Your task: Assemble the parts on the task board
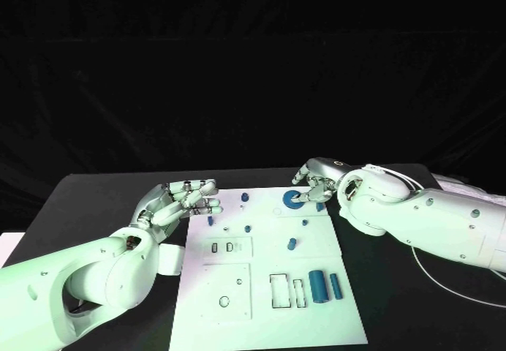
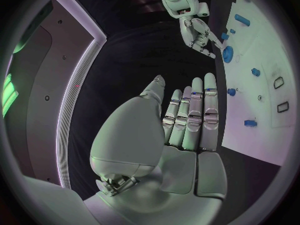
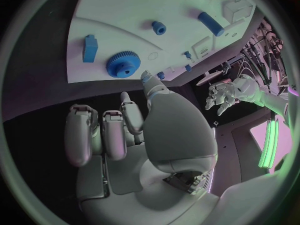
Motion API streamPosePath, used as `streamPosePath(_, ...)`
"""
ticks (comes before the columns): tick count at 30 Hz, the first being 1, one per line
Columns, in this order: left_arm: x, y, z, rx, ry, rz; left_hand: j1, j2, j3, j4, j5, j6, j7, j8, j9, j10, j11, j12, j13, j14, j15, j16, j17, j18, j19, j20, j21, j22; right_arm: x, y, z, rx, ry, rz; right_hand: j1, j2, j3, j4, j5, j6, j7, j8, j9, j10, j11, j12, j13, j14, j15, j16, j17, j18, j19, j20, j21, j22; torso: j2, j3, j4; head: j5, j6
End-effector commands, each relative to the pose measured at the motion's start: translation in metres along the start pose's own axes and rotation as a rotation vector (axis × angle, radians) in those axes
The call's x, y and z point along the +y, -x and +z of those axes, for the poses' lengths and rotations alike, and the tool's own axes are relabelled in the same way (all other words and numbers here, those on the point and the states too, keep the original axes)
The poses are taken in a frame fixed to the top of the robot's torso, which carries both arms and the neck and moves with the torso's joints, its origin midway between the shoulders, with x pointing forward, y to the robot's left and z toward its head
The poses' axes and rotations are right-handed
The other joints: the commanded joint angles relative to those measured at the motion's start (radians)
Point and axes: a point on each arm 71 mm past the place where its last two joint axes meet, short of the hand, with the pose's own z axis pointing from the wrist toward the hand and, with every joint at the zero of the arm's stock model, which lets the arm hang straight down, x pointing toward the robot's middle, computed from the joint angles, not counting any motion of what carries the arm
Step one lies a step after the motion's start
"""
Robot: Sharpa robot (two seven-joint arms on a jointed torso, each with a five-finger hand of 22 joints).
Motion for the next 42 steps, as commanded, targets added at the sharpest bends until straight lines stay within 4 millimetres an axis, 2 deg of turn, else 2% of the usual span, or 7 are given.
streamPosePath(1, -0.001, -0.003, 0.001, 0.02, -0.003, -0.013, 0.0, 0.011, 0.0, -0.008, -0.004, -0.002, 0.001, -0.003, -0.001, 0.001, 0.002, -0.004, -0.001, 0.003, 0.004, -0.006, 0.002, 0.012, 0.004, 0.001, -0.007, -0.002, 0.0, -0.007, 0.001, 0.06, -0.027, -0.037, 0.014, 0.0, 0.002, 0.008, 0.019, 0.01, 0.005, 0.005, 0.002, 0.009, 0.0, 0.012, 0.016, 0.077, 0.005, 0.009, 0.099, -0.016, 0.008, 0.002, 0.009, 0.012, 0.001, -0.001, -0.0006, 0.0, -0.003)
streamPosePath(16, 0.0, -0.002, 0.001, 0.021, -0.001, -0.013, 0.001, 0.011, 0.001, -0.01, -0.004, -0.001, 0.001, -0.003, -0.001, 0.002, 0.002, -0.005, -0.001, 0.003, 0.004, -0.007, 0.002, 0.012, 0.004, 0.001, -0.008, -0.003, -0.003, -0.016, 0.009, 0.099, -0.056, -0.077, 0.025, 0.011, 0.005, 0.011, 0.038, 0.02, 0.003, 0.011, 0.003, 0.015, 0.0, 0.03, 0.041, 0.08, 0.005, 0.018, 0.118, -0.019, 0.013, 0.002, 0.019, 0.03, 0.001, -0.0013, 0.0014, 0.0, -0.008)
streamPosePath(26, 0.0, -0.002, 0.002, 0.02, 0.001, -0.013, 0.001, 0.011, 0.001, -0.01, -0.004, -0.001, 0.001, -0.003, -0.001, 0.002, 0.002, -0.005, -0.001, 0.003, 0.004, -0.007, 0.002, 0.012, 0.004, 0.001, -0.008, -0.003, -0.002, -0.017, 0.011, 0.099, -0.057, -0.078, 0.027, 0.022, 0.01, 0.013, 0.048, 0.026, 0.003, 0.014, 0.004, 0.017, -0.001, 0.036, 0.05, 0.08, 0.005, 0.019, 0.12, -0.019, 0.013, 0.002, 0.02, 0.032, 0.001, -0.0012, -0.0004, 0.002, -0.01)
streamPosePath(36, 0.0, -0.002, 0.002, 0.015, 0.001, -0.01, 0.002, 0.013, 0.002, -0.011, -0.004, -0.001, 0.0, -0.004, -0.001, 0.002, 0.002, -0.005, -0.001, 0.003, 0.004, -0.009, 0.002, 0.012, 0.004, 0.001, -0.009, -0.003, -0.001, -0.019, 0.011, 0.121, -0.065, -0.085, 0.016, 0.045, 0.014, 0.025, 0.048, 0.053, -0.003, 0.029, 0.008, 0.031, -0.006, 0.057, 0.075, 0.08, 0.001, 0.021, 0.122, -0.02, 0.013, 0.0, 0.024, 0.039, 0.001, -0.0015, 0.0019, -0.001, -0.014)
streamPosePath(41, 0.0, -0.002, 0.002, 0.016, 0.002, -0.01, 0.002, 0.013, 0.002, -0.011, -0.004, -0.001, 0.0, -0.004, -0.001, 0.002, 0.002, -0.005, -0.001, 0.003, 0.004, -0.009, 0.002, 0.012, 0.004, 0.001, -0.009, -0.003, 0.0, -0.02, 0.012, 0.126, -0.067, -0.119, 0.031, 0.054, 0.025, 0.014, 0.043, 0.071, -0.008, 0.04, 0.01, 0.034, -0.011, 0.06, 0.083, 0.08, -0.003, 0.022, 0.125, -0.021, 0.014, -0.004, 0.026, 0.043, 0.001, -0.0012, 0.001, 0.001, -0.016)
streamPosePath(42, 0.0, -0.002, 0.002, 0.016, 0.002, -0.01, 0.002, 0.013, 0.002, -0.011, -0.004, -0.001, 0.0, -0.004, -0.001, 0.002, 0.002, -0.005, -0.001, 0.003, 0.004, -0.009, 0.002, 0.012, 0.004, 0.001, -0.009, -0.003, 0.001, -0.02, 0.012, 0.123, -0.066, -0.126, 0.039, 0.057, 0.031, 0.01, 0.031, 0.076, -0.01, 0.042, 0.011, 0.035, -0.012, 0.061, 0.085, 0.08, -0.004, 0.022, 0.126, -0.021, 0.015, -0.005, 0.028, 0.046, 0.001, -0.0012, 0.001, 0.001, -0.016)
